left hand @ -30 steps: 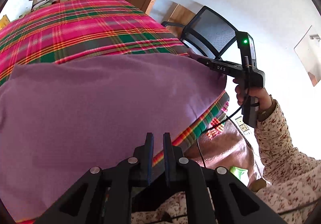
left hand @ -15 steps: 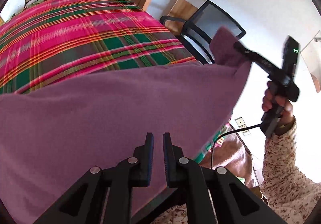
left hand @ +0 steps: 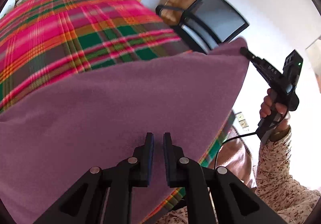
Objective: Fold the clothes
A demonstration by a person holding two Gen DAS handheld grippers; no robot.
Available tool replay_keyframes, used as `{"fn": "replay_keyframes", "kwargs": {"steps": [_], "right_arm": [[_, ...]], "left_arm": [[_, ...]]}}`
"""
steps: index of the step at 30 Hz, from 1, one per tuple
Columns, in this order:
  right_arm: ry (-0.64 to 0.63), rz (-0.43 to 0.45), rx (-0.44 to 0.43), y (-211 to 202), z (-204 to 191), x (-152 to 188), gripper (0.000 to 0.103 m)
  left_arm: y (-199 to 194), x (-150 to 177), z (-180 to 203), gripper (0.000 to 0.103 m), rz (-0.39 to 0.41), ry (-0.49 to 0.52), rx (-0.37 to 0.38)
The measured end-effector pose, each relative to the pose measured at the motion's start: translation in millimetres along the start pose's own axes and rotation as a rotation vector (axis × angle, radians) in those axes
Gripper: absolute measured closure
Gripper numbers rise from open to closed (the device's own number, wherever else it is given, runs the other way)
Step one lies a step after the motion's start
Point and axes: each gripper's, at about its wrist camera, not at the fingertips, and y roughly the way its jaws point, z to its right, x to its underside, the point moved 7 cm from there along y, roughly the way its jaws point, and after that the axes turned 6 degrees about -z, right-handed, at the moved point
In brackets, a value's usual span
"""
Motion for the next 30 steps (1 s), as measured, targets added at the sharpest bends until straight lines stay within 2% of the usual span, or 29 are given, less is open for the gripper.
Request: {"fn": "replay_keyframes", "kwargs": {"steps": [6,11,19,26,28,30], "right_arm": [[0.157,-0.042,-0.016,16.9,44.6,51.2,0.1],[0.219,-0.121,-0.026,41.7,67.4,80.2,0.1],[0.354,-0.121,-0.09,53.4,83.6,88.4,0.098],[0.346,-0.173,0.079,59.6,92.9,95.3,0.098],[0.357,-0.182,0.187,56.2,102.8,96.8,0.096],[0.373,-0.178,0.245,51.6,113.5,95.8,0.095]], "left_arm": [[13.7,3.7,2.4,0.093,-0.032,0.014,-0.003],[15.1,4.3,3.3,0.092,-0.035,0.022,-0.002],[11.4,4.2,-2.3,0.092,-0.029,-0.011,0.054],[4.8,12.6,-5.5,0.092,-0.032,-0.003,0.078],[4.7,12.3,-5.4,0.092,-0.035,0.0,0.084],[4.4,12.2,-6.0,0.092,-0.036,0.004,0.089]]}}
